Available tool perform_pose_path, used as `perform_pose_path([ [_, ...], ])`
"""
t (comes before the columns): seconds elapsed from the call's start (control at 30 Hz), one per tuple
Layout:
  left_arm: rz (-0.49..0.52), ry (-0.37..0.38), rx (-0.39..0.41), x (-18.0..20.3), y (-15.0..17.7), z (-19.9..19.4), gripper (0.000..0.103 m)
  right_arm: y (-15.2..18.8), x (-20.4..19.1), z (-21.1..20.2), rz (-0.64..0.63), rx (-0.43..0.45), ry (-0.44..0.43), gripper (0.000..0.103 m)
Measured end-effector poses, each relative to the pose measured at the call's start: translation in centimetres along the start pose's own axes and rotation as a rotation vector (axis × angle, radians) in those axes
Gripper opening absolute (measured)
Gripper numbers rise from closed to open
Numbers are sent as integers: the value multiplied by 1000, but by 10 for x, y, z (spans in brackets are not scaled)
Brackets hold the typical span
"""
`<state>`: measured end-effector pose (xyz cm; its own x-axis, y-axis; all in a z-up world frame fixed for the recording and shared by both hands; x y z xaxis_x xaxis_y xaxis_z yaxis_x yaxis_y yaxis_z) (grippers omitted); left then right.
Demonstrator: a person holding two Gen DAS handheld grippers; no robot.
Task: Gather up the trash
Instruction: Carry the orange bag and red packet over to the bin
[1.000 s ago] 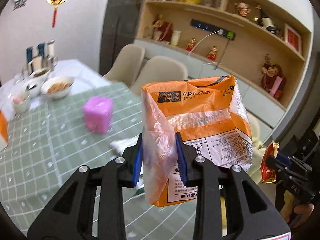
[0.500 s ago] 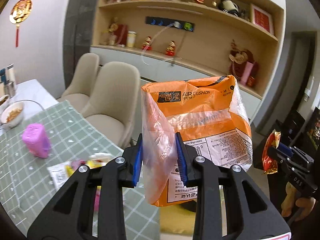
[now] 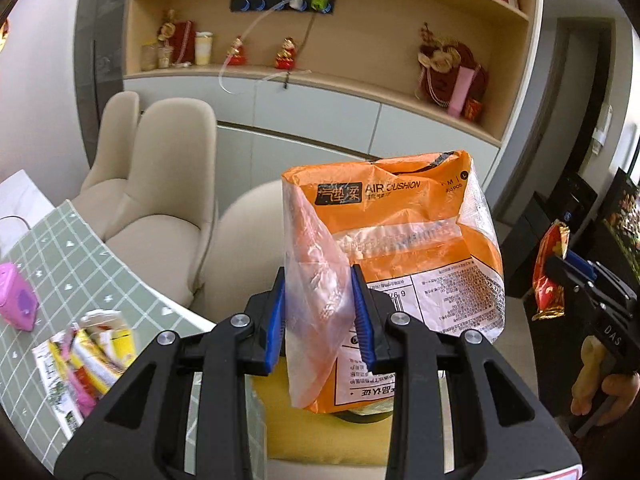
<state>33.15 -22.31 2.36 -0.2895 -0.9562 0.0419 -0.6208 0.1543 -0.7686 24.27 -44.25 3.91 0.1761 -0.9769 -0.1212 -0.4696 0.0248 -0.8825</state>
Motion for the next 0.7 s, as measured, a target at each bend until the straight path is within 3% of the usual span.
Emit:
perform_pose_path([
  [0.37, 143, 47, -101, 77, -10, 94, 28, 10, 85, 1, 113, -31, 91, 34],
  [0.57, 313, 28, -295, 115, 16, 153, 28, 14, 107, 15, 135, -60, 101, 34],
  [0.7, 295, 121, -324, 120, 22, 147, 43, 14, 108, 36, 147, -82, 32, 34],
])
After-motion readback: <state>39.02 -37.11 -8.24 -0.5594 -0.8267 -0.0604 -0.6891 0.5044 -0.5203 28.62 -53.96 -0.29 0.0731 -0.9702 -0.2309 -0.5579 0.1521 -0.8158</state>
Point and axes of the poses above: each gripper's, at about its wrist camera, not at the fingertips, and z roughly the way its jaws point, x to its right, y to its underside, the point moved 6 cm from there along z, roughly the way its jaws point, and after that the axes turned 10 degrees about -y, right-handed, at the moved point
